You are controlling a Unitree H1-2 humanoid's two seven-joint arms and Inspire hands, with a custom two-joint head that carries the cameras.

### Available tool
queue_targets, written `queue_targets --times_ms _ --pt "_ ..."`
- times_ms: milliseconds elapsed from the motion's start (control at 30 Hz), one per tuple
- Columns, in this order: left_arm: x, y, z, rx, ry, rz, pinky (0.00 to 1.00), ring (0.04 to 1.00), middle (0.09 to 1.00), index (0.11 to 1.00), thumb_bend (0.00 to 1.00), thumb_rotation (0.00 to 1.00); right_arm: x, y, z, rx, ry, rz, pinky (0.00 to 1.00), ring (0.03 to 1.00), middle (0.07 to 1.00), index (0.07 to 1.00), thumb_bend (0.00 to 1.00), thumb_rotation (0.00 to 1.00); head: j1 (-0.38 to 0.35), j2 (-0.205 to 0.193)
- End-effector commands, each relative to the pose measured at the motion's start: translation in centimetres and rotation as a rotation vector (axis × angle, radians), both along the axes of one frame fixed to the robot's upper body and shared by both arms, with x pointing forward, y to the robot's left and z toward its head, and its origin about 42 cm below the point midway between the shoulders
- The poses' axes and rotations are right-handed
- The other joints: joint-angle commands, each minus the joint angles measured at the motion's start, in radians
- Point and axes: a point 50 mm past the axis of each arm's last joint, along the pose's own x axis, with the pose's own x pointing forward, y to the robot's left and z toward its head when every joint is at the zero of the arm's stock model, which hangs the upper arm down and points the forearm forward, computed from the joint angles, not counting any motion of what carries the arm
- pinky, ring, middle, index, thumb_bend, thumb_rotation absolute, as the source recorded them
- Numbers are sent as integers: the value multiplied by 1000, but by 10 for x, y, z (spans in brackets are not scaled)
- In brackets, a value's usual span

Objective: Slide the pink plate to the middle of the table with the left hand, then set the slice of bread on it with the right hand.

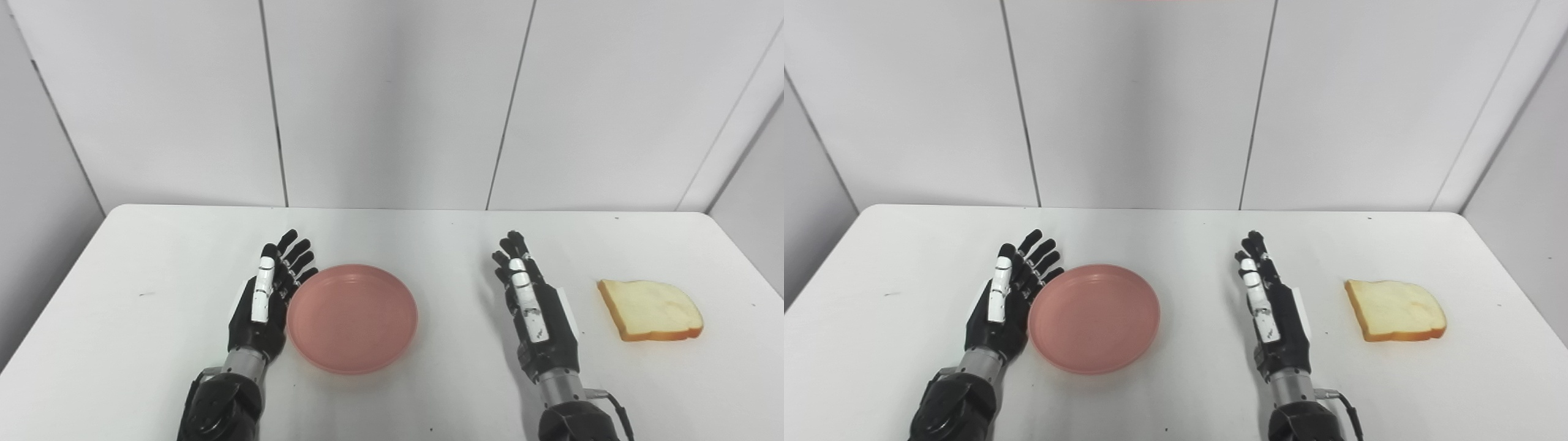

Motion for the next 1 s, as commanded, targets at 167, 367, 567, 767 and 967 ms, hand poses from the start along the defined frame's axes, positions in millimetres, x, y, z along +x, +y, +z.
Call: queue_targets --times_ms 167,367,567,767,967 --pt "-4 -26 13 -14 -44 -51 879 910 900 890 684 923 5 1 25 0 -84 9 978 940 955 956 675 810 8 -3" --pt "-7 -41 10 -5 -51 -71 867 902 906 887 697 923 4 -5 21 -6 -79 0 985 940 949 950 666 816 16 -18" --pt "-9 -52 7 -3 -46 -75 890 895 899 894 695 936 2 -13 19 -9 -92 7 998 952 960 962 630 831 26 -25" --pt "-8 -61 8 -1 -42 -69 898 902 908 896 691 924 2 -30 23 -15 -108 8 1000 954 963 966 638 850 21 -21" --pt "-1 -72 11 -1 -48 -73 919 911 909 895 690 943 8 -61 44 -32 -167 -14 999 964 972 976 638 849 24 -29"
